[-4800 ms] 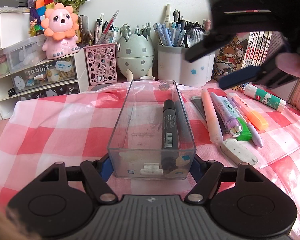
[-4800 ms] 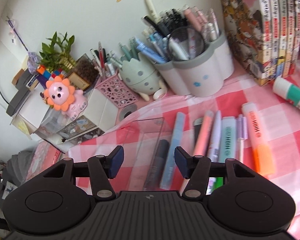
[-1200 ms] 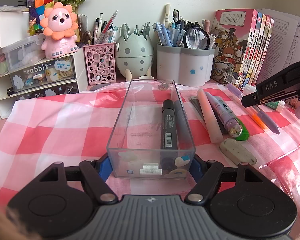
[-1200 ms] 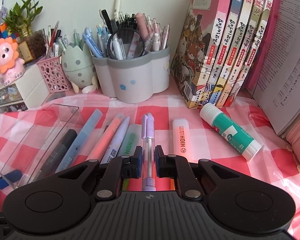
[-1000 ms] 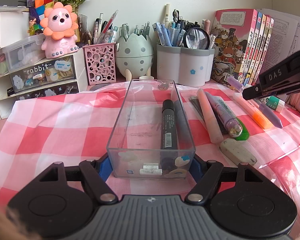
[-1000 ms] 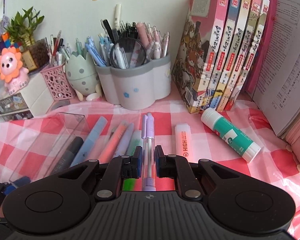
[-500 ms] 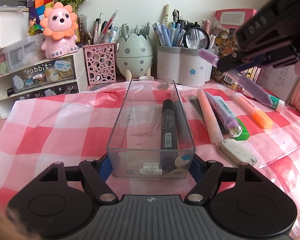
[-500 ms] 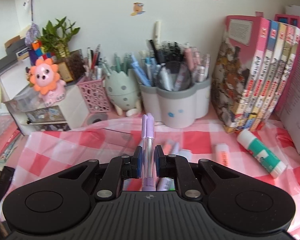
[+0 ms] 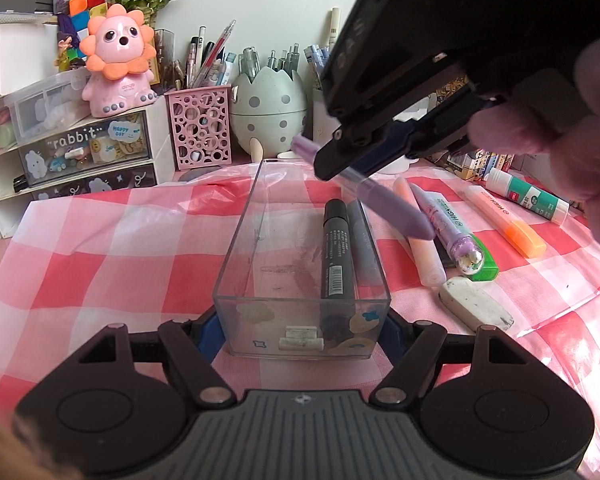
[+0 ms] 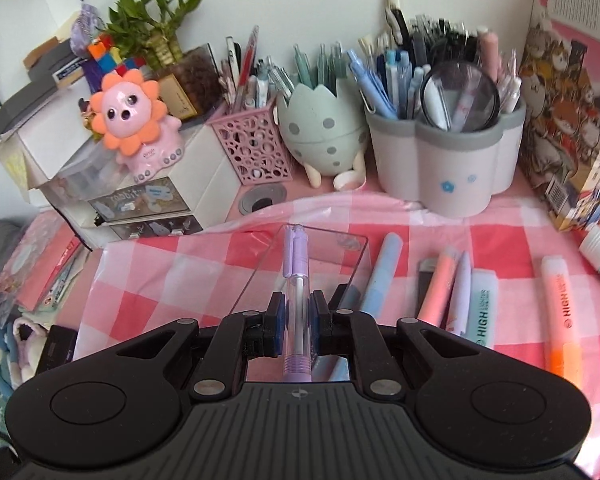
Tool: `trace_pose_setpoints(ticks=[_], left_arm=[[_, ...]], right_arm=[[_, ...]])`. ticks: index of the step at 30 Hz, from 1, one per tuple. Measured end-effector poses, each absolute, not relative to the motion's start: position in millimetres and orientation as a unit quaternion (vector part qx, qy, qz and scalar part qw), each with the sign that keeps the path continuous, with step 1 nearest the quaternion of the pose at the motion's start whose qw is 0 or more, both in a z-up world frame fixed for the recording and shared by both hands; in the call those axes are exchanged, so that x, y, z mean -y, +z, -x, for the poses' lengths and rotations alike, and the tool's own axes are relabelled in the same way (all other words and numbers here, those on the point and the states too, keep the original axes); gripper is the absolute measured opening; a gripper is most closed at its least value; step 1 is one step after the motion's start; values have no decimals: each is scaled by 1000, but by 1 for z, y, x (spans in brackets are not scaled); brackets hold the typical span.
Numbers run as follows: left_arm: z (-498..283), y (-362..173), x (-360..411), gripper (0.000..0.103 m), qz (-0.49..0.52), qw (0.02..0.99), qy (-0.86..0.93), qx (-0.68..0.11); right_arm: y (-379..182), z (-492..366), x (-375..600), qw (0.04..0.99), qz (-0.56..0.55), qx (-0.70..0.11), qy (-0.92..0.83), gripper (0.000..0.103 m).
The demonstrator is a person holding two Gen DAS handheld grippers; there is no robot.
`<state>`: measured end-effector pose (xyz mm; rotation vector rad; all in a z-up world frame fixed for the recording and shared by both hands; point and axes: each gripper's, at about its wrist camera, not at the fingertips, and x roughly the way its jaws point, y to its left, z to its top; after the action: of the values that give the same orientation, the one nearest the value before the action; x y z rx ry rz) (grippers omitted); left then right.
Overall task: Organize stationery
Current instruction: 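Lift the lavender pen with the right gripper and drop it into the clear box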
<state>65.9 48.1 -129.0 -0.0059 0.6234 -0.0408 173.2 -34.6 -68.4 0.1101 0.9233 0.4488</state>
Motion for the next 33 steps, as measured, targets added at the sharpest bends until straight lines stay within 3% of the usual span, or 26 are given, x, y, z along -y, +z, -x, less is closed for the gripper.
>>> trace_pose_setpoints(ticks=[14, 27, 33], left_arm=[[-66, -129, -48, 48, 3, 952, -20, -307], [-66, -129, -48, 48, 3, 952, -20, -307], [-66, -129, -49, 48, 3, 952, -20, -307]], right_arm=[[-87, -188, 17, 845, -89, -479, 222, 11], [-81, -182, 18, 845, -91, -467, 244, 27], [-74, -177, 26, 853, -87, -454, 240, 41]])
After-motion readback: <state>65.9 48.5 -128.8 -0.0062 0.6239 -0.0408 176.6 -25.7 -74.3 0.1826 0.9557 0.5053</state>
